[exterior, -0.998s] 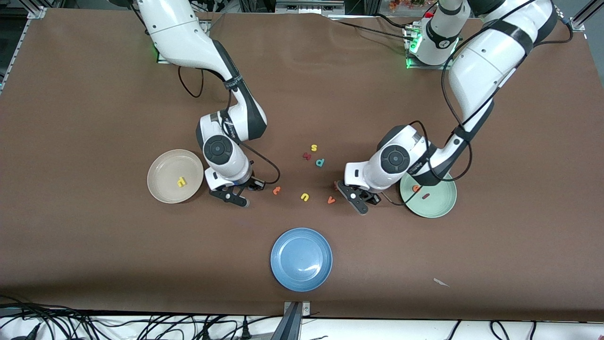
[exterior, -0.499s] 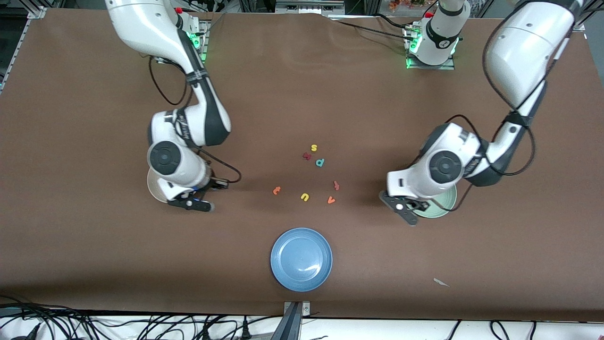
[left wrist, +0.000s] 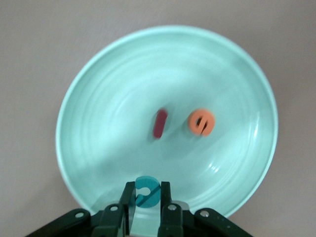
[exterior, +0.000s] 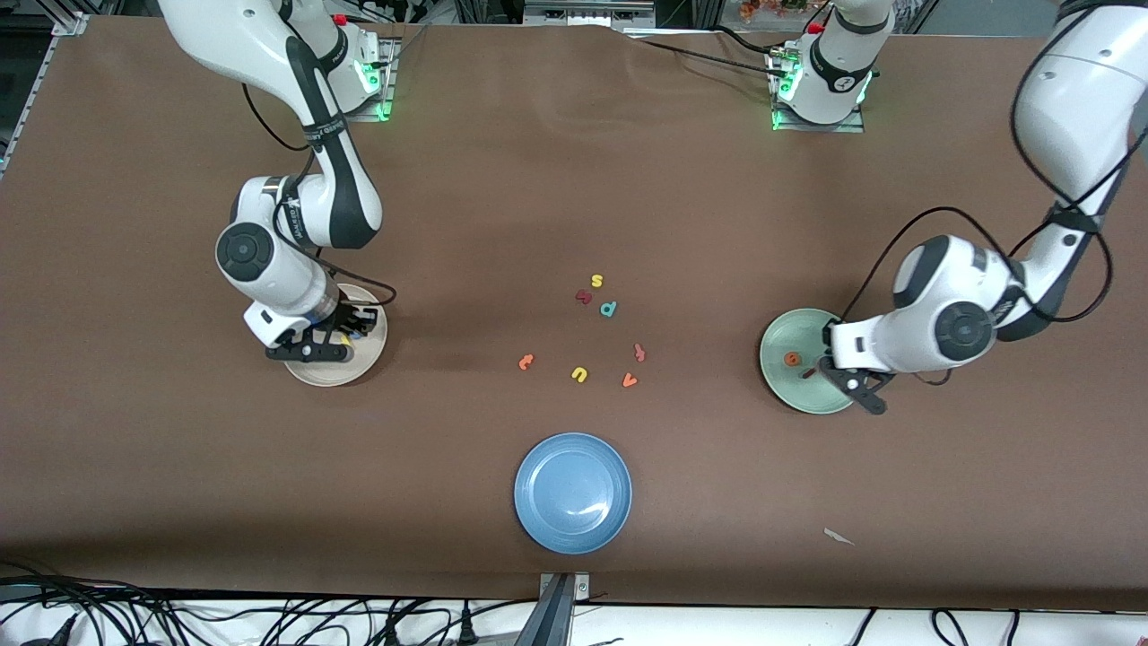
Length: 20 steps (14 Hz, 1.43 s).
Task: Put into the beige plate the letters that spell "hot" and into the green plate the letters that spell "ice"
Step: 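Drop the cyan c on green plate while the right drops o on beige, then retract the left arm to rest while the right gripper reaches orange letter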
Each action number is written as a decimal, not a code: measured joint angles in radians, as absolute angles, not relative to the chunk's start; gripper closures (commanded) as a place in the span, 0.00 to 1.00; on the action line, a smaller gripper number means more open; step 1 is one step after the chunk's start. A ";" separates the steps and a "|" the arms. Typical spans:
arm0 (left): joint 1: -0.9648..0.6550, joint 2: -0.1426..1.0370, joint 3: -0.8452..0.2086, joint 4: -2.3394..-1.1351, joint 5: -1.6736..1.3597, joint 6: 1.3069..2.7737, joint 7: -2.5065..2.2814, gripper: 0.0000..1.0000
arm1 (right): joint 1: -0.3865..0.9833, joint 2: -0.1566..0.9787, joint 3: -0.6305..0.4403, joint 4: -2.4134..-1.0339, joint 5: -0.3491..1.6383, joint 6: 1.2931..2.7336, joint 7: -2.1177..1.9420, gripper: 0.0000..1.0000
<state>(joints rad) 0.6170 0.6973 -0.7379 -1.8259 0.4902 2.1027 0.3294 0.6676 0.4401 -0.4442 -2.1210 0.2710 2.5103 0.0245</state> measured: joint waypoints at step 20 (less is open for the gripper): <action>0.593 0.517 -1.019 -1.532 0.449 1.735 0.088 0.00 | 0.782 0.743 -0.227 -1.589 0.285 2.397 0.982 0.00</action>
